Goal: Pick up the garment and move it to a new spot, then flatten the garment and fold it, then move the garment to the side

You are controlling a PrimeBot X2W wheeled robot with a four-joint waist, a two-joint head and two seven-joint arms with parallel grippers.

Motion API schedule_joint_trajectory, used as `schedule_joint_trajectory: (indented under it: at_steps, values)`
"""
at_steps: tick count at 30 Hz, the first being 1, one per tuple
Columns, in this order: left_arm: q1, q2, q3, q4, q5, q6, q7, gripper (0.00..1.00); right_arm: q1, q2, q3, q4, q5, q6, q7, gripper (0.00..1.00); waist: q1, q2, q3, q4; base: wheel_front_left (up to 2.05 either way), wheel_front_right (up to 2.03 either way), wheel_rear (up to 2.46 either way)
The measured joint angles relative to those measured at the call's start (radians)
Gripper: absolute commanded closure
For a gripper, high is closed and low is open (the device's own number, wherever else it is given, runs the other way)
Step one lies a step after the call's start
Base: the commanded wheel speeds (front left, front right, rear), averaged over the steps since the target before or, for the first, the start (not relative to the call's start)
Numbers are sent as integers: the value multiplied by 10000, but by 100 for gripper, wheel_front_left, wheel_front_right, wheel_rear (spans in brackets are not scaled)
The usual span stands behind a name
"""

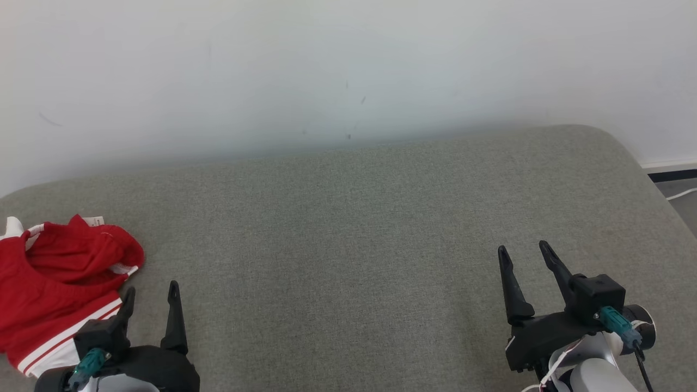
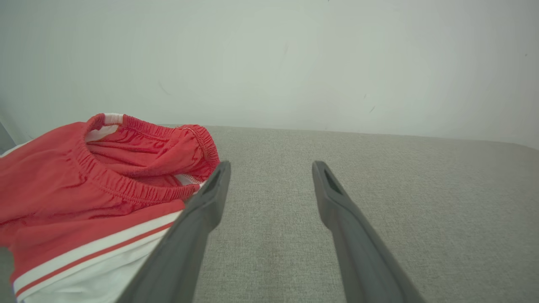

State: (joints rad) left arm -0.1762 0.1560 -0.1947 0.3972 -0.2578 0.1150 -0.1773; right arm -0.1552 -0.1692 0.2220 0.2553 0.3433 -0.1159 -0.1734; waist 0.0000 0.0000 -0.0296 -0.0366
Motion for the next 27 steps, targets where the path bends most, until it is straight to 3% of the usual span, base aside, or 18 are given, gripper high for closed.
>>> schedule_joint_trajectory:
  at_steps: [5,16,27]
  values:
    - [-184,58,13,-13,637,92,-6,0,0,-19,90,-40,-550,-84,-73,0,0,0,13,-27,0,0,0]
    - [-187,113,113,-50,1055,92,253,0,21,-19,-138,-88,-566,-84,-29,0,0,0,62,27,0,0,0]
    - [-400,73,52,-222,1081,92,418,0,81,-29,-291,-211,-546,-84,-25,0,0,0,81,776,0,0,0]
